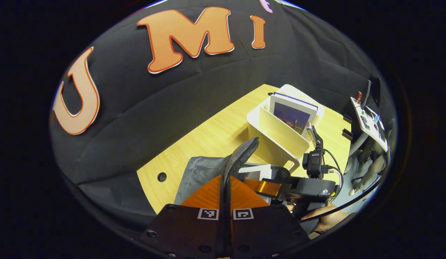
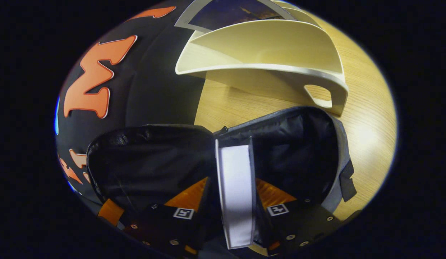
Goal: Open the schoolbag, grab two books from the bookshelf and put them into the schoolbag.
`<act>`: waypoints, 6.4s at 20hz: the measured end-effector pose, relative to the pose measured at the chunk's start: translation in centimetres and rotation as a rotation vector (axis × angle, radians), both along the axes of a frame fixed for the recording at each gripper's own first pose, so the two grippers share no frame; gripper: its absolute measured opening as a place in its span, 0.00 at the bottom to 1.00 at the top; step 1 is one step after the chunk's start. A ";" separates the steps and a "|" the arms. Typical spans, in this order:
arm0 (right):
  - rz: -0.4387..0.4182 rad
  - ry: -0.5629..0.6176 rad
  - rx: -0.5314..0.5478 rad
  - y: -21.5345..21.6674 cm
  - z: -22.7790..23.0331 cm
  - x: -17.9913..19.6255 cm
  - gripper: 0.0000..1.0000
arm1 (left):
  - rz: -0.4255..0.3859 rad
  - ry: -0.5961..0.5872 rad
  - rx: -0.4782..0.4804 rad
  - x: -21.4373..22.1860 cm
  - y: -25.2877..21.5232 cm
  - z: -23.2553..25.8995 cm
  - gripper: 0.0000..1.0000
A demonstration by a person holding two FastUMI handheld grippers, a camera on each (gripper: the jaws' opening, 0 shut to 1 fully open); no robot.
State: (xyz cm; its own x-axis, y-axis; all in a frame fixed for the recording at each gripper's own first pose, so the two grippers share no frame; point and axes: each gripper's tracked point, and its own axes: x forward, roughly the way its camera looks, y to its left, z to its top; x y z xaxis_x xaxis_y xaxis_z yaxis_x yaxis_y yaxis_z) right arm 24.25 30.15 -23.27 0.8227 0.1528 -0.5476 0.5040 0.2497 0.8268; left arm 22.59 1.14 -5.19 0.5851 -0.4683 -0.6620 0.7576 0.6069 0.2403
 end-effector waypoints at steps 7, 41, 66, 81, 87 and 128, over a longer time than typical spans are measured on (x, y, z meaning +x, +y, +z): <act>0.103 0.119 0.000 0.0 1.6 -4.3 0.99 | 0.037 0.026 -0.053 0.7 1.5 -0.2 0.01; 0.524 0.450 -1.032 -27.8 14.6 0.9 0.99 | 0.161 0.135 -0.201 -4.7 1.0 -5.1 0.01; 0.612 0.488 -0.995 -28.3 14.0 -0.2 0.35 | 0.208 0.169 -0.187 -5.7 0.5 -6.5 0.01; 0.373 0.163 -1.059 -23.8 29.6 -6.1 0.35 | 0.110 0.158 -0.151 -6.0 0.2 -6.2 0.00; 0.244 -0.057 -0.819 -20.2 30.2 -10.0 0.34 | 0.084 0.105 -0.121 -4.4 1.1 -4.2 0.01; -0.074 -0.153 0.087 0.3 -1.4 3.5 0.39 | 0.007 0.029 -0.012 -4.6 -0.1 -1.3 0.00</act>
